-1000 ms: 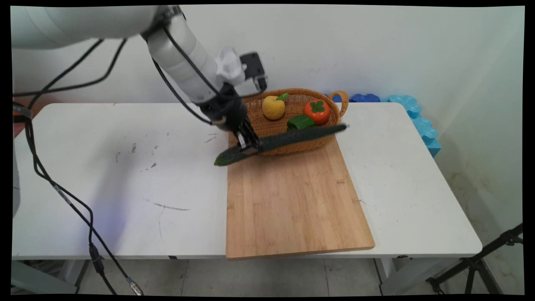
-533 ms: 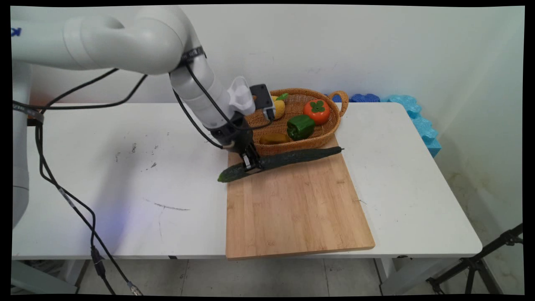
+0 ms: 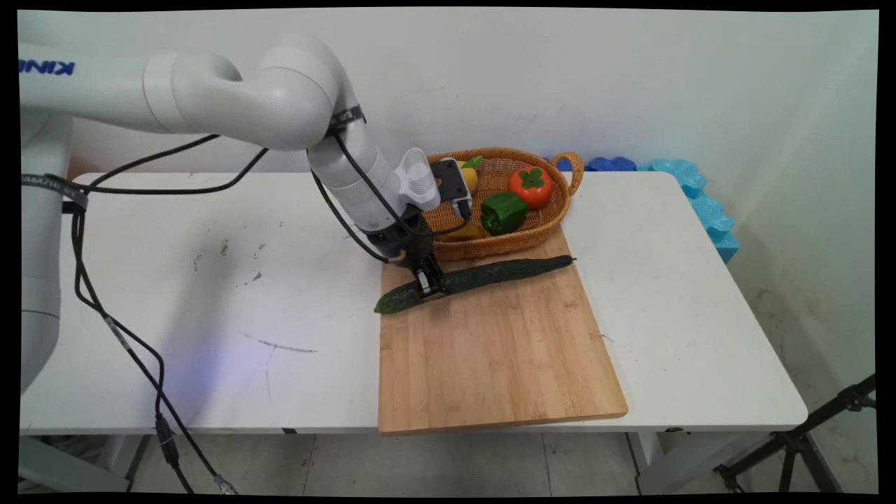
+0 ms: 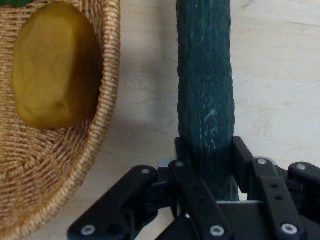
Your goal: Place the picked object on the cutting board
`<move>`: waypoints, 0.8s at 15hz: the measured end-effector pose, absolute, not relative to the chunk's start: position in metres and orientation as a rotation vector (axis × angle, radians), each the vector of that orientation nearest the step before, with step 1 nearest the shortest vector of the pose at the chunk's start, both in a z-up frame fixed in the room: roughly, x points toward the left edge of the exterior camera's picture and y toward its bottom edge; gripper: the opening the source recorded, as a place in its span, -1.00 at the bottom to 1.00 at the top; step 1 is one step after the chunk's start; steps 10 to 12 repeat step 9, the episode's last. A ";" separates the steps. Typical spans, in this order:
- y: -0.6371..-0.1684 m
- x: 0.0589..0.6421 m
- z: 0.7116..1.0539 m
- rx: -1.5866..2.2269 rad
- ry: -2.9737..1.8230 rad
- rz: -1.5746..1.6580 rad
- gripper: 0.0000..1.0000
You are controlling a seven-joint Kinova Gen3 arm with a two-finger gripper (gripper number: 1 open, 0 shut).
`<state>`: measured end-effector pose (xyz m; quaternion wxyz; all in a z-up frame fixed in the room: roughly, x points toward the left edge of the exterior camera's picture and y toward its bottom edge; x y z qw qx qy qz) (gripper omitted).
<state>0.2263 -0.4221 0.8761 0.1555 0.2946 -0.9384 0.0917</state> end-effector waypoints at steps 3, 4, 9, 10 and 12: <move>-0.424 0.223 0.871 0.845 -2.683 0.262 1.00; -0.425 0.222 0.870 0.844 -2.681 0.264 1.00; -0.426 0.218 0.877 0.840 -2.658 0.269 1.00; -0.426 0.218 0.877 0.840 -2.658 0.269 1.00; -0.426 0.218 0.877 0.840 -2.658 0.269 1.00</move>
